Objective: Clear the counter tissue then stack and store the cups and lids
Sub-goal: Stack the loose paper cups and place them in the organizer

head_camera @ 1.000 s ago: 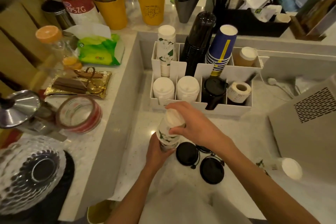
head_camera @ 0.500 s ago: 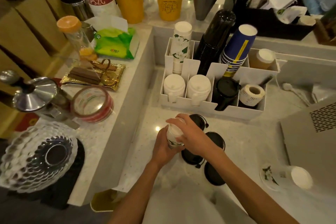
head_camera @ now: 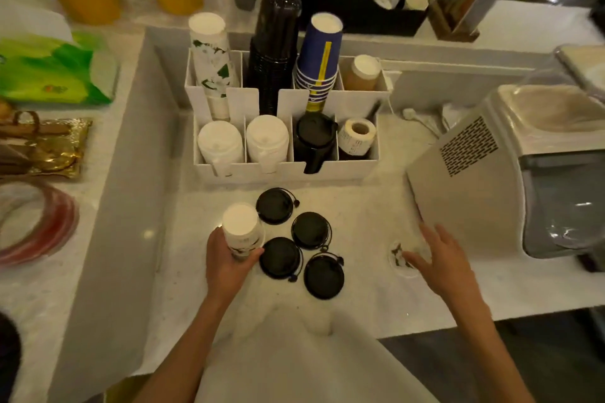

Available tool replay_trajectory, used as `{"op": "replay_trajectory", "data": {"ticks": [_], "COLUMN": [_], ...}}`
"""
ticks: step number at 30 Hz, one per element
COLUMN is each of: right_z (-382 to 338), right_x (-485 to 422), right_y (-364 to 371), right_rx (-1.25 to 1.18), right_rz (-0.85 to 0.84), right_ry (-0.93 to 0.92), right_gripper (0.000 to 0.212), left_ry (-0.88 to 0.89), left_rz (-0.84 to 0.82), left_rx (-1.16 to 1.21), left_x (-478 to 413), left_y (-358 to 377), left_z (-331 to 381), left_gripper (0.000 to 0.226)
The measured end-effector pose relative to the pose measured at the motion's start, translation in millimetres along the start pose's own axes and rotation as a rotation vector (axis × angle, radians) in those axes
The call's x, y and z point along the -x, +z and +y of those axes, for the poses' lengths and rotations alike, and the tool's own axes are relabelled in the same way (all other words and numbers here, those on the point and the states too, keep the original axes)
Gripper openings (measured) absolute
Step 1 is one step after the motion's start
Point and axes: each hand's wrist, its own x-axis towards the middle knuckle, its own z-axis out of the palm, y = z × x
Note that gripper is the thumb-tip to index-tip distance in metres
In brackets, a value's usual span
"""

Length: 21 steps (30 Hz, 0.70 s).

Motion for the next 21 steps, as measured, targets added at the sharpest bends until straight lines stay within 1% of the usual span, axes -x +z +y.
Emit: {"op": "replay_trajectory", "data": {"ticks": [1, 3, 5, 8, 10, 12, 14, 15, 17, 21], "right_z": [4, 6, 6, 2, -7, -28, -63, -85, -134, -225], "right_x": [2, 4, 4, 6, 9, 13, 15, 16, 15, 13], "right_y": [4, 11, 12, 1, -11, -28, -45, -52, -61, -63], "right_rx": [-0.046, -0.102, -0.162, -0.295, -0.282, -0.269, -0.302, -0.339, -0.428, -0.390], "right_rz": [0.000, 0.065, 0.104, 0.100, 0.136, 0.198, 0.223, 0.199, 0.094, -0.120], "right_ry": [0.000, -0.028, 0.005, 0.087, 0.043, -0.070, -0.229, -0.300, -0.433, -0.738], "right_gripper": [0.062, 0.052, 0.054, 0.064, 0.065, 0.066, 0.068, 0.069, 0.071, 0.073], "left_ry": [-0.009, -0.024, -0.021, -0.009, -0.007, -0.016, -0.031, -0.036, -0.037, -0.076], "left_rz": [-0.001, -0.007, -0.015, -0.023, -0.028, -0.026, -0.020, -0.022, -0.033, -0.043], "left_rx": [-0.003, -0.011, -0.015, -0.023, -0.021, -0.004, 0.010, 0.013, 0.007, -0.023], "left_x": [0, 0, 0, 0, -1, 0, 1, 2, 2, 4], "left_y": [0, 2, 3, 3, 3, 3, 1, 1, -1, -3], "left_z": [0, -1, -2, -5, -5, -3, 1, 3, 5, 10], "left_gripper": [0.090, 0.092, 0.094, 0.093, 0.092, 0.089, 0.088, 0.088, 0.089, 0.093]}}
